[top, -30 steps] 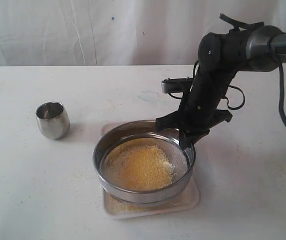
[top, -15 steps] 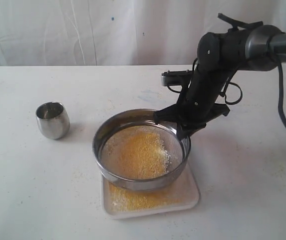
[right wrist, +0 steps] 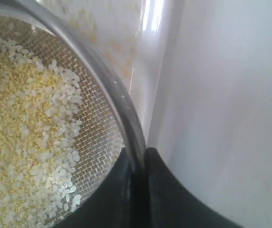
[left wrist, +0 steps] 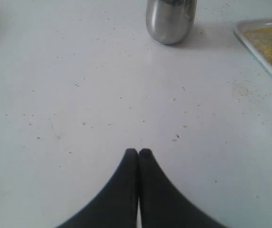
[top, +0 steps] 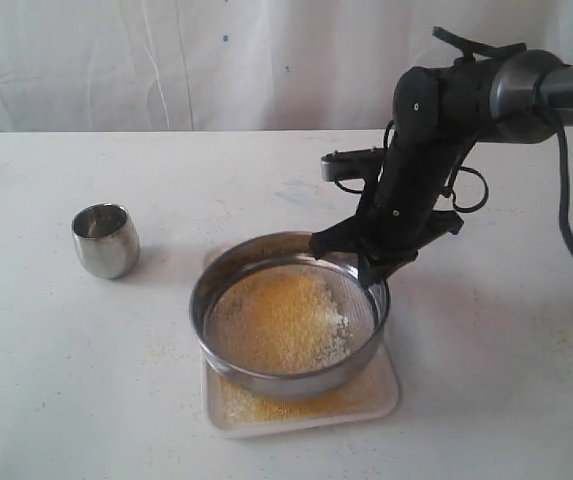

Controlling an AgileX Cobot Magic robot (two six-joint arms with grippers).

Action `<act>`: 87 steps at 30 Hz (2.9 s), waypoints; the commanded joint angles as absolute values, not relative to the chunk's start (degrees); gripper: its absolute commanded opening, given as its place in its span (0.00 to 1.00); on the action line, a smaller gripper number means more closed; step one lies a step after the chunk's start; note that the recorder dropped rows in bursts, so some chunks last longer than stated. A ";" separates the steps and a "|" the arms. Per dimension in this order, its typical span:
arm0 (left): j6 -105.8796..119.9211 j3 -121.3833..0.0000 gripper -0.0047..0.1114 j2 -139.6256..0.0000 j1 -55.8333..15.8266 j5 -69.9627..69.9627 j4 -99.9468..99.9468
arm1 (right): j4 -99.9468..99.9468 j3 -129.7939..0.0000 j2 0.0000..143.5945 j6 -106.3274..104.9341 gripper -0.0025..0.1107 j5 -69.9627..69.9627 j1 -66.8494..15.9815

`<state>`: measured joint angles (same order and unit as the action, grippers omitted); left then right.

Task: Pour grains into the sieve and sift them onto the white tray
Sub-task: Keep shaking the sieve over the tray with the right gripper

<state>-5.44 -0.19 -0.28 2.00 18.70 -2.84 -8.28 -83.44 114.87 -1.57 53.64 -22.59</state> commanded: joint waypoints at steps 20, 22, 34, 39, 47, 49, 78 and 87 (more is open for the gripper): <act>-5.57 0.00 0.04 0.00 2.04 19.50 -3.00 | -13.29 -85.22 112.95 0.00 0.02 56.10 -22.17; -5.57 0.00 0.04 0.00 2.04 19.50 -3.00 | -13.03 -85.22 112.70 0.00 0.02 59.59 -22.28; -5.57 0.00 0.04 0.00 2.04 19.50 -3.00 | -9.08 -85.22 112.15 0.00 0.02 52.00 -22.28; -5.57 0.00 0.04 0.00 2.04 19.50 -3.00 | -10.22 -85.22 111.48 0.48 0.02 61.81 -22.28; -5.57 0.00 0.04 0.00 2.04 19.50 -3.00 | -9.81 -85.22 110.55 0.90 0.02 56.02 -22.28; -5.57 0.00 0.04 0.00 2.04 19.50 -3.00 | -9.61 -85.22 110.41 0.90 0.02 57.84 -22.28; -5.57 0.00 0.04 0.00 2.04 19.50 -3.00 | -10.37 -84.54 110.26 2.81 0.02 53.43 -22.28; -5.57 0.00 0.04 0.00 2.04 19.50 -3.00 | -10.61 -84.54 110.93 4.38 0.02 56.40 -22.28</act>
